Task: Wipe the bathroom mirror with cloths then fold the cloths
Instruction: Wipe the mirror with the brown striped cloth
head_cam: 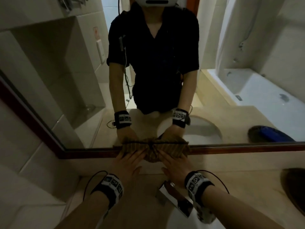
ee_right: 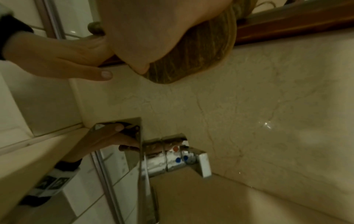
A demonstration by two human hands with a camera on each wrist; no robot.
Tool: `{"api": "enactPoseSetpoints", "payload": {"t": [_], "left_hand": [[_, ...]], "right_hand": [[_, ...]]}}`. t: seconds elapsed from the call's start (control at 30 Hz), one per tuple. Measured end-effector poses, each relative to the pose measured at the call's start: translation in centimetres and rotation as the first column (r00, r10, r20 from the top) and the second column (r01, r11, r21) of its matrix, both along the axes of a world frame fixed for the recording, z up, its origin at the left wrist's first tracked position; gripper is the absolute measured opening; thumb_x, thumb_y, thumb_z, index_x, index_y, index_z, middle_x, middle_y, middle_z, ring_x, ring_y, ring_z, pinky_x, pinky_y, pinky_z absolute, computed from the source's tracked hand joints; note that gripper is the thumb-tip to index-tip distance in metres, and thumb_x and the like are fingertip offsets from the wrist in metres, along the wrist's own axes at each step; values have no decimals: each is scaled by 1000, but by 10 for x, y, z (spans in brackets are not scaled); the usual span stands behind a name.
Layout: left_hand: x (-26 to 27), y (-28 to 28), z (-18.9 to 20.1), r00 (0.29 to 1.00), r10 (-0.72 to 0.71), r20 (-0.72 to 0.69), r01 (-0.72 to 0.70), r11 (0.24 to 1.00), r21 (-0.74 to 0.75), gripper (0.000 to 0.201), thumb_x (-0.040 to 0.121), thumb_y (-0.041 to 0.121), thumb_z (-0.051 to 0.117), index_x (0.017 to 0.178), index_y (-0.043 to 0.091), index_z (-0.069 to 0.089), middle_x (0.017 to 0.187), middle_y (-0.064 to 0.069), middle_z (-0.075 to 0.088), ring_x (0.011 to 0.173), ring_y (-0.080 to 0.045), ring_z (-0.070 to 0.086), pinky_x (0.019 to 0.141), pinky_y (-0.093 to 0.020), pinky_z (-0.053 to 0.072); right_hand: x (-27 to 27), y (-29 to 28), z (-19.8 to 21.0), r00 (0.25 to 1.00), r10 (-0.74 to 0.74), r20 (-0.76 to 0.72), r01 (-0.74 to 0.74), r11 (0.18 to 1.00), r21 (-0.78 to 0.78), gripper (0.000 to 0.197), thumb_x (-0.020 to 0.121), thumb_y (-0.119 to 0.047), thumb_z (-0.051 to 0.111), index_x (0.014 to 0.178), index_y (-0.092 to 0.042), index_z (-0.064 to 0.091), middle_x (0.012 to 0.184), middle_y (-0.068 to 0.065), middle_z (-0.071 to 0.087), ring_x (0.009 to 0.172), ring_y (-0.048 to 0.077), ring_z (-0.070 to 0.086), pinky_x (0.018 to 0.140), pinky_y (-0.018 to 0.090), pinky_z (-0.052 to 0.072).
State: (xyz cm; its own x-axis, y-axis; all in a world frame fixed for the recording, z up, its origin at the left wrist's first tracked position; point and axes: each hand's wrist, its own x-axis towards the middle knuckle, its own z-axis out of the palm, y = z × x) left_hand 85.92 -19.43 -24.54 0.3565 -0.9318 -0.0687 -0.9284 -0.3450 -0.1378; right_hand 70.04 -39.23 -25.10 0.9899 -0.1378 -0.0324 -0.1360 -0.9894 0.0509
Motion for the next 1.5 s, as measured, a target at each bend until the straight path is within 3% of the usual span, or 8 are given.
{"api": "enactPoseSetpoints", "payload": {"t": [0.07,0.2,0.33,0.6,0.77,1.0,1.23,1.5], "left_hand": [[3,3,3,999,-40,34,41,998,-52,55,86,45,38,135,26,53,128,7,61,96,-13,66,96,-43,29],[3,0,24,997,-20,78,39,968,-248,54,99,45,21,150,31,21,135,7,55,100,-16,63,96,-42,29],[-2,-24,107,971,90,220,27,877,-480,51,97,42,28,143,23,38,145,0,45,118,-22,51,101,-45,29],[6,-59,299,870,231,436,135,738,-661,61,99,46,24,152,17,16,158,-9,18,143,-29,19,114,-46,8],[29,-39,298,812,239,532,189,755,-627,63,100,50,24,153,23,6,160,-6,11,145,-27,14,116,-47,7],[71,16,279,842,296,450,100,735,-671,66,97,57,22,152,24,7,158,-8,16,141,-31,21,112,-51,15],[121,84,311,821,533,205,-139,534,-834,70,97,56,21,153,19,1,160,-10,-1,146,-30,7,114,-53,11],[133,94,333,827,542,150,-83,380,-921,70,98,52,23,153,11,8,159,-15,3,147,-25,8,117,-40,12]], "right_hand": [[-2,1,6,1000,15,10,-16,1000,20,59,84,-47,34,137,-24,47,140,-7,53,115,20,61,94,41,48],[1,1,24,969,101,227,-83,993,-86,62,89,-42,38,147,-21,34,152,0,37,132,25,46,106,48,41],[15,8,89,910,80,408,-34,993,-117,57,94,-44,36,145,-20,34,146,0,46,120,21,57,92,45,49],[45,-2,272,653,70,754,121,973,-196,63,95,-34,41,154,-21,22,161,6,14,145,28,20,116,49,19],[46,3,278,645,28,764,188,963,-195,68,95,-35,40,155,-27,9,163,3,-3,148,26,9,116,49,15],[89,48,263,634,94,768,175,950,-260,65,96,-38,39,155,-27,14,162,8,5,146,29,12,116,47,8],[167,124,309,554,199,808,137,936,-325,59,96,-37,33,153,-28,22,160,7,17,141,26,27,111,47,21],[196,164,358,502,271,822,105,924,-369,57,97,-40,21,153,-27,25,159,6,22,143,23,27,112,47,20]]}}
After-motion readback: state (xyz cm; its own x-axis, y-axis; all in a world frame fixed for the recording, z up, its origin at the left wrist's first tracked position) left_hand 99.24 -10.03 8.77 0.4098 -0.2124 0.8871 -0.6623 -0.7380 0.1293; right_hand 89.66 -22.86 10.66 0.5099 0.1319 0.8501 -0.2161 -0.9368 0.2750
